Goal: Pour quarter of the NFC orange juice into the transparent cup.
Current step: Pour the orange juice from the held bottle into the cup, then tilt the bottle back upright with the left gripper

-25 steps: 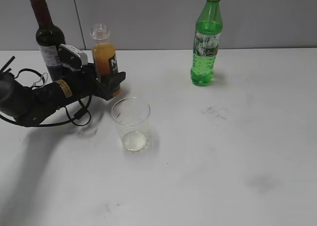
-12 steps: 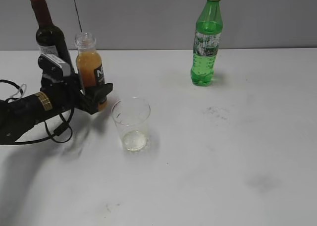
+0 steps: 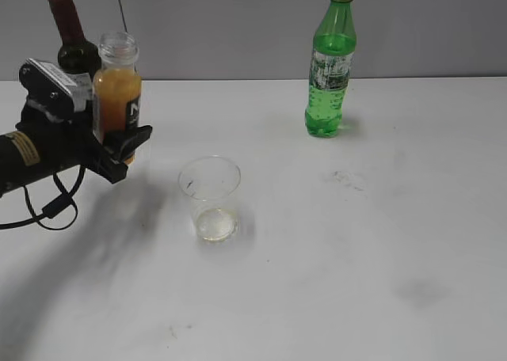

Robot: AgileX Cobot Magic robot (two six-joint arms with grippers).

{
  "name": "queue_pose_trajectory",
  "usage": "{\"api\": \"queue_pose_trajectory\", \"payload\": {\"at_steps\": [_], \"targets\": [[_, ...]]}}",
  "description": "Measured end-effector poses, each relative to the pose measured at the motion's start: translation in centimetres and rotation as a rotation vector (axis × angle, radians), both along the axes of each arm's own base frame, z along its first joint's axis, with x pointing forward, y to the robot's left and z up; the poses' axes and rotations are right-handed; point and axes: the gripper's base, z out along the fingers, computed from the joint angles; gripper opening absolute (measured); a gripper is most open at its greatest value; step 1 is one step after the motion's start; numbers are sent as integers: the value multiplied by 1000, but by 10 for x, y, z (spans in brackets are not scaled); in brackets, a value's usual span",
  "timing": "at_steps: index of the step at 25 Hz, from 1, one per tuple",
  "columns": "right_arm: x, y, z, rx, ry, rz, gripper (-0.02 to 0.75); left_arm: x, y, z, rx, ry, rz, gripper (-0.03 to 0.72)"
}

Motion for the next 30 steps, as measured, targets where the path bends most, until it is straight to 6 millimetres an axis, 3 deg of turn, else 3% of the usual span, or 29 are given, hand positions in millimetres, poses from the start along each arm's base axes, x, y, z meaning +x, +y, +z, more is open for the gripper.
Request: {"api": "queue_pose_trajectory", "payload": {"at_steps": [7,16,30], "targets": [[0,0,0,0,0,0,589,-4,8,22,189,-87,24,465],[0,0,0,0,0,0,589,-25,18,14,259,-128,89,465],[0,0,0,0,0,0,589,-36,1,17,521,-232,63,465]]}}
